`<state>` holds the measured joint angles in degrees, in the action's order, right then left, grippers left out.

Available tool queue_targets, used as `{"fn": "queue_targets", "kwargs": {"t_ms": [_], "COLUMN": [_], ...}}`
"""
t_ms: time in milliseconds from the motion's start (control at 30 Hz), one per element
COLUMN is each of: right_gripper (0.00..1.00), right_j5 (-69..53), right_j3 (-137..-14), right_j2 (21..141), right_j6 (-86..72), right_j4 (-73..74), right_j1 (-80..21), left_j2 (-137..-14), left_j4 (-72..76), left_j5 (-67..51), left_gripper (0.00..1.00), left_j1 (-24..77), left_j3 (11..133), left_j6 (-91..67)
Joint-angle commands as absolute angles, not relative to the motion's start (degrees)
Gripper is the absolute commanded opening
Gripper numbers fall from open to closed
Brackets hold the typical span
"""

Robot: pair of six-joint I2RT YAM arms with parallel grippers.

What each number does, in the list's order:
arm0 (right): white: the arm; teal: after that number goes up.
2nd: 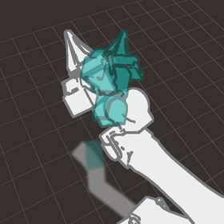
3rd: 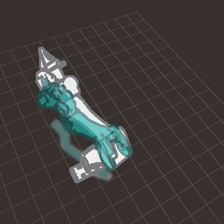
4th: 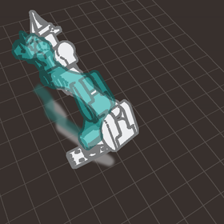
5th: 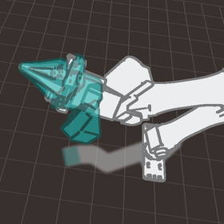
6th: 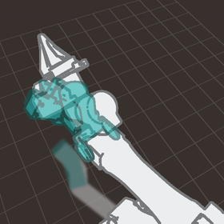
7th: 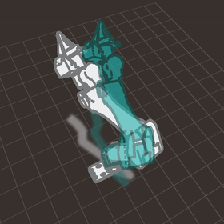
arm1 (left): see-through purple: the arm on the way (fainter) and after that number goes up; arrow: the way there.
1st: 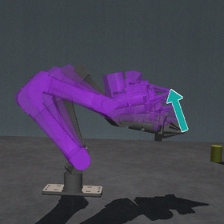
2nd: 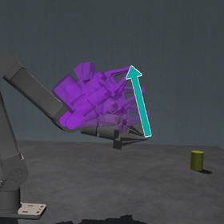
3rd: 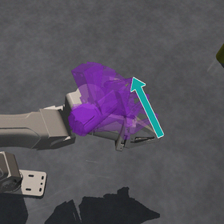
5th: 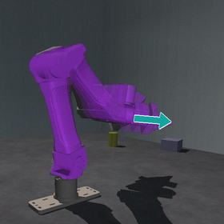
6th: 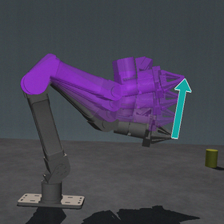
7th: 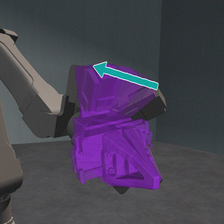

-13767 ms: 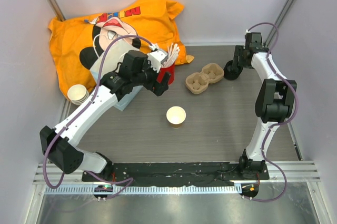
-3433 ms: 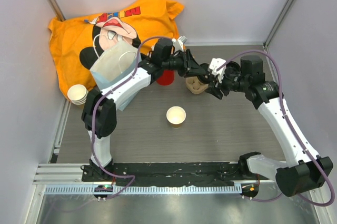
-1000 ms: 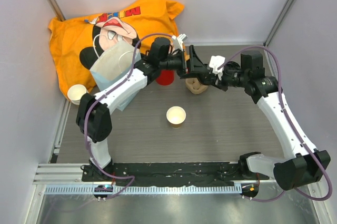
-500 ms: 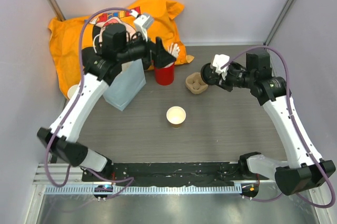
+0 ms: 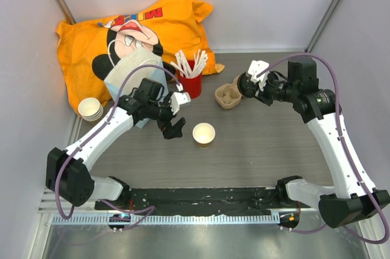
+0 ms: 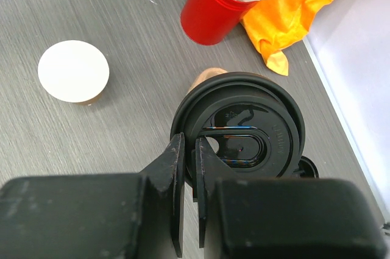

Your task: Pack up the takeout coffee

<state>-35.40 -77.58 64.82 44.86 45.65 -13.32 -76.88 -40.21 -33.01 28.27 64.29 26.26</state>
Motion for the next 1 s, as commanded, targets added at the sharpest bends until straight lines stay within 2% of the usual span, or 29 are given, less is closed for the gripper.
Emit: {"fn": "queue_targets", "kwargs": {"t_ms": [0, 267, 567, 833, 967], "right_gripper": [0.01, 0.01, 0.01, 0.01, 0.01], "right_j5": [-33.66, -33.05, -32.87, -32.78, -33.13], "right_j3": [-78.49, -77.43, -76.99, -76.12, -76.29], "right_j2": [62.49, 61.17, 59.86, 59.5, 59.68], "right_j6": [44.03, 44.12, 44.21, 44.21, 43.95], "right_j4": [45.09, 44.74, 44.56, 44.3, 44.03], "right_j1": [-13.54, -13.36, -11.78, -11.25, -11.07], "left_j2": [-76.81, -82.08, -90.87, -93.43, -94.74], "left_j4": [-38.07, -29.54, -24.97, -19.52, -18.11], "left_j5": [-33.4, -36.39, -33.67, -30.33, -28.92], "left_gripper": [1.0, 1.0, 1.0, 1.0, 0.94], "left_j1": [28.3, 28.65, 32.95, 37.52, 39.02], "left_j3": [60.49, 54.84, 57.22, 58.62, 59.94], "left_j6": [38.58, 42.89, 40.96, 37.53, 35.95]}}
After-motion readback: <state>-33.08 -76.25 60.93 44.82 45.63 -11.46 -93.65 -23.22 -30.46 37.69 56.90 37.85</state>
